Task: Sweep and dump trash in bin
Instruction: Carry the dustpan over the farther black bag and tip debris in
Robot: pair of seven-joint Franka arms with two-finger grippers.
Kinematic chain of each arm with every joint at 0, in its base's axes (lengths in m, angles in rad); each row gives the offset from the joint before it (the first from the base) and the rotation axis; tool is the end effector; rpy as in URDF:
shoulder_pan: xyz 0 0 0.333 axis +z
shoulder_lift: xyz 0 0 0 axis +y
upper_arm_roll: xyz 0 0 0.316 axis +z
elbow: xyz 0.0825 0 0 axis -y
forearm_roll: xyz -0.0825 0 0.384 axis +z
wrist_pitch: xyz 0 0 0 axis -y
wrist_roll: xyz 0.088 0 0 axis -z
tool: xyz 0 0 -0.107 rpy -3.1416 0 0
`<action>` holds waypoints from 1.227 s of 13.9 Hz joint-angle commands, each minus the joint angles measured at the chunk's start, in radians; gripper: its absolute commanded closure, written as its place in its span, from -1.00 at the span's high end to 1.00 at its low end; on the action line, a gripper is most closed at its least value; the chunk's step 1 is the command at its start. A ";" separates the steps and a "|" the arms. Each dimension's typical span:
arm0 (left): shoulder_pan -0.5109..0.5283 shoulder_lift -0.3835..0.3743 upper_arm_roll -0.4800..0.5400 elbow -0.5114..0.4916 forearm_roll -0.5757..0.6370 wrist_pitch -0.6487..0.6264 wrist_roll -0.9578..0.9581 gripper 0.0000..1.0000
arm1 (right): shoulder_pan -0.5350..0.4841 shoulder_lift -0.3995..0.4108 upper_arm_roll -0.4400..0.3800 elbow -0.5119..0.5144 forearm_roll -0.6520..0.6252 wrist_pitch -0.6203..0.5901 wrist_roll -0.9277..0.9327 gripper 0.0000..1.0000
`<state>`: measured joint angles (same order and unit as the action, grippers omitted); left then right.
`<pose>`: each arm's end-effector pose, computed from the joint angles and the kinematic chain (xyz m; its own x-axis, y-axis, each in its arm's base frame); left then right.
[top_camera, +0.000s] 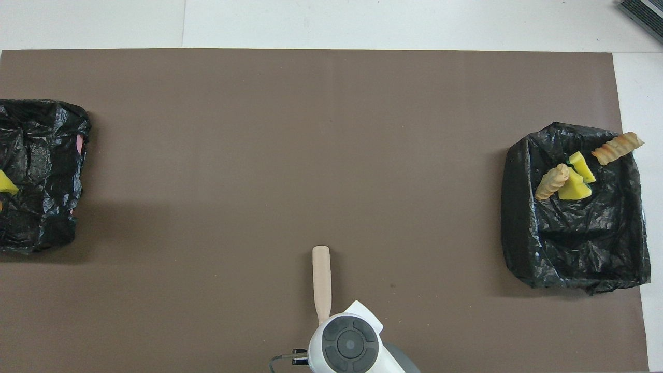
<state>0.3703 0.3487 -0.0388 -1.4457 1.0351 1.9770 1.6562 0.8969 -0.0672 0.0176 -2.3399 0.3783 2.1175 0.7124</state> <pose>0.6341 0.2806 0.5376 -0.0943 -0.5520 -0.8285 -0.9955 0.0602 0.0732 0.2796 0.3906 0.3520 0.9468 -0.0049 -0.3217 -0.0369 -0.9949 -0.0934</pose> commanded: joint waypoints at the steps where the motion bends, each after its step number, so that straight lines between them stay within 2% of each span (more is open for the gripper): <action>1: -0.034 -0.053 0.013 -0.071 0.171 0.011 -0.081 -1.00 | 0.000 -0.003 0.004 -0.018 0.025 0.030 0.009 -1.00; 2: -0.040 -0.053 0.013 -0.070 0.222 0.006 -0.084 -1.00 | 0.000 -0.003 0.004 -0.018 0.025 0.025 -0.005 -0.77; 4: -0.025 -0.063 0.013 -0.056 0.276 0.031 -0.075 -1.00 | -0.001 -0.003 0.004 -0.018 0.025 0.025 -0.027 0.13; 6: -0.022 -0.082 0.013 -0.029 0.261 0.058 -0.064 -1.00 | -0.001 -0.003 0.004 -0.018 0.024 0.024 -0.040 0.75; 7: -0.025 -0.086 0.007 -0.024 0.246 0.056 -0.073 -1.00 | 0.000 -0.002 0.004 -0.018 0.024 0.024 -0.041 1.00; 10: -0.036 -0.114 0.011 -0.001 0.026 0.037 -0.056 -1.00 | 0.000 0.003 0.004 -0.007 0.022 0.022 -0.036 1.00; 13: -0.039 -0.114 0.007 0.021 -0.240 -0.030 -0.019 -1.00 | -0.001 -0.005 0.002 0.008 0.014 0.006 -0.031 1.00; 14: -0.040 -0.112 0.005 0.027 -0.291 -0.043 -0.021 -1.00 | -0.004 -0.011 0.001 0.014 0.005 -0.002 -0.030 1.00; 16: -0.042 -0.112 -0.003 0.027 -0.404 -0.056 -0.032 -1.00 | -0.033 -0.010 -0.010 0.040 -0.036 -0.008 -0.030 1.00; 17: -0.041 -0.111 -0.003 0.027 -0.500 -0.061 -0.038 -1.00 | -0.083 -0.006 -0.007 0.056 -0.086 -0.008 -0.031 1.00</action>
<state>0.3421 0.2369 -0.0457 -1.4394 0.6612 1.9504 1.6214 0.8824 -0.0683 0.0121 -2.3125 0.3502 2.1261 0.7023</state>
